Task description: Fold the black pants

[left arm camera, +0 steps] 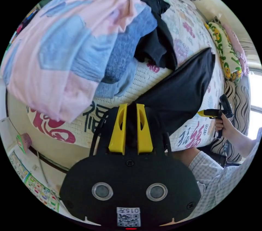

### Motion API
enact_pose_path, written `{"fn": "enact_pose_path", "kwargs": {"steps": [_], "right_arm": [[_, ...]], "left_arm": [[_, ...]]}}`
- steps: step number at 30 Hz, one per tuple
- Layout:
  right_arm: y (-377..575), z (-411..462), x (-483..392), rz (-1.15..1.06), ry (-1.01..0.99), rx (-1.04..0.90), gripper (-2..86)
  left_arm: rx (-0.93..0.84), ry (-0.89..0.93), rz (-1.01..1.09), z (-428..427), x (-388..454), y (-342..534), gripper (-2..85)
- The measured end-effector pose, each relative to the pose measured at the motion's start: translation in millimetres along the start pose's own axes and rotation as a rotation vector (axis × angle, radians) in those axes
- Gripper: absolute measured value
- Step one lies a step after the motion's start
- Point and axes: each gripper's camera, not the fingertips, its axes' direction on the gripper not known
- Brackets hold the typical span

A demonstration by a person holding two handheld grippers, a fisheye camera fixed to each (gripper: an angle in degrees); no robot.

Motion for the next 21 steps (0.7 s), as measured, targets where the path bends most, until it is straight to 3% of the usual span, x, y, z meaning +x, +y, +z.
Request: {"fn": "enact_pose_path", "kwargs": {"steps": [3,5,11,16,21], "right_arm": [[-1.5,-69.7,-13.8,-0.122,-0.010,0.125,7.6],[-9.9,-147.3,-17.2,-0.172,0.026,0.308,9.3],[-49.9,-293.8,-19.2,-0.135,0.166,0.590,10.7],[-75.8,-333.0,-12.2,-0.021,0.128,0.665,10.4],[-84.9,-339.3,-12.4,0.046,0.163,0.699,9.8]], "left_arm": [[0.123,0.046,-0.024,-20.4,28.2,-5.0,6.9],[0.175,0.132,-0.035,-26.7,57.3,-12.0,7.0],[0.142,0.349,0.081,10.9,163.5,-66.2,7.7],[0.167,0.500,0.354,33.3,280.4,-173.4,10.3],[0.156,0.441,0.609,47.8,407.5,-306.6,9.7]]}}
